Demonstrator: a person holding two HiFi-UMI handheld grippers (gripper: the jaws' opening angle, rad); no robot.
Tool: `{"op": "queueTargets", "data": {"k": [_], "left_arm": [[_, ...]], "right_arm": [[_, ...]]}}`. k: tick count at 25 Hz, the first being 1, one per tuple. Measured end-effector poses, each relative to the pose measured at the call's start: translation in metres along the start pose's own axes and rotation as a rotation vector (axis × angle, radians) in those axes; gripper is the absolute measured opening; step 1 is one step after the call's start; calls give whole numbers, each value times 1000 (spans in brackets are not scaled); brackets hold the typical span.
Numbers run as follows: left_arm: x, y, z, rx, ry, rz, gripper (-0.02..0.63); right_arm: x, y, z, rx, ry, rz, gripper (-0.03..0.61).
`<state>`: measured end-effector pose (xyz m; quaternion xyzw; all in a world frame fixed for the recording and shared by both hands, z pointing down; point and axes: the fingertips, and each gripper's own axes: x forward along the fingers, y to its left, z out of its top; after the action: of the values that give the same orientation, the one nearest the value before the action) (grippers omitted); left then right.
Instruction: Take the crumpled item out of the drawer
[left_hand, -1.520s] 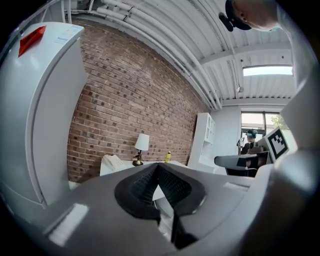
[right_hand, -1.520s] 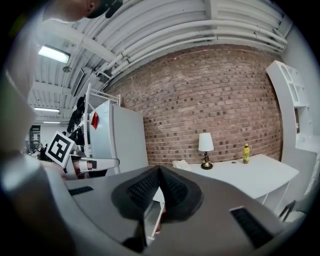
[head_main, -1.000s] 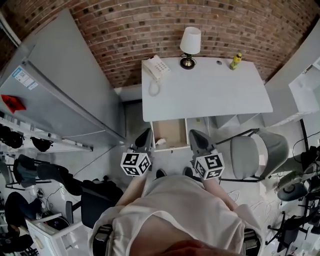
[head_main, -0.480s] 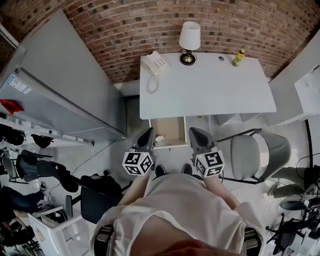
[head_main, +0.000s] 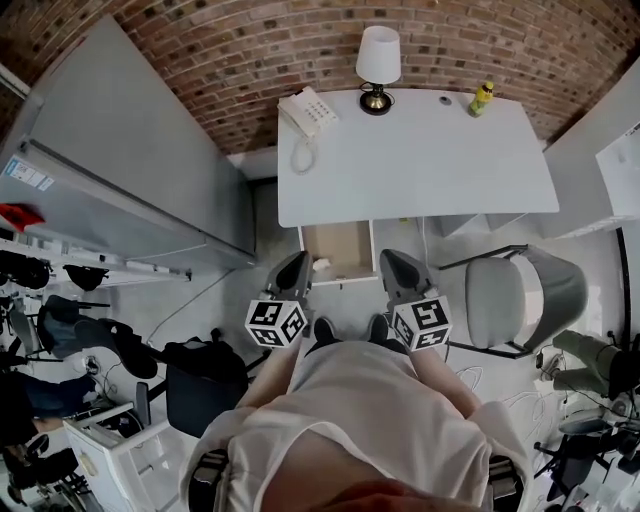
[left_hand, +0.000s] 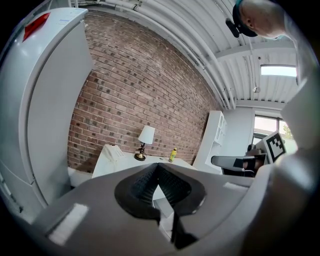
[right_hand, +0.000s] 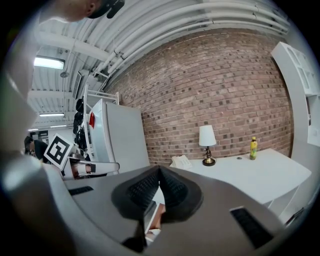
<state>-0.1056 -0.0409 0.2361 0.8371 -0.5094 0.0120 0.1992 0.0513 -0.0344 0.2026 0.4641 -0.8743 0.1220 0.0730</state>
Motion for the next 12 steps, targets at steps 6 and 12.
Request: {"op": "queueTargets", "data": {"k": [6, 12], "left_arm": [[-2, 3, -13, -13, 27, 3, 9], [-3, 10, -26, -29, 52, 10, 9]], "right_arm": [[4, 0, -11, 10, 21, -4, 8], [13, 4, -25, 6, 59, 7, 8]]}}
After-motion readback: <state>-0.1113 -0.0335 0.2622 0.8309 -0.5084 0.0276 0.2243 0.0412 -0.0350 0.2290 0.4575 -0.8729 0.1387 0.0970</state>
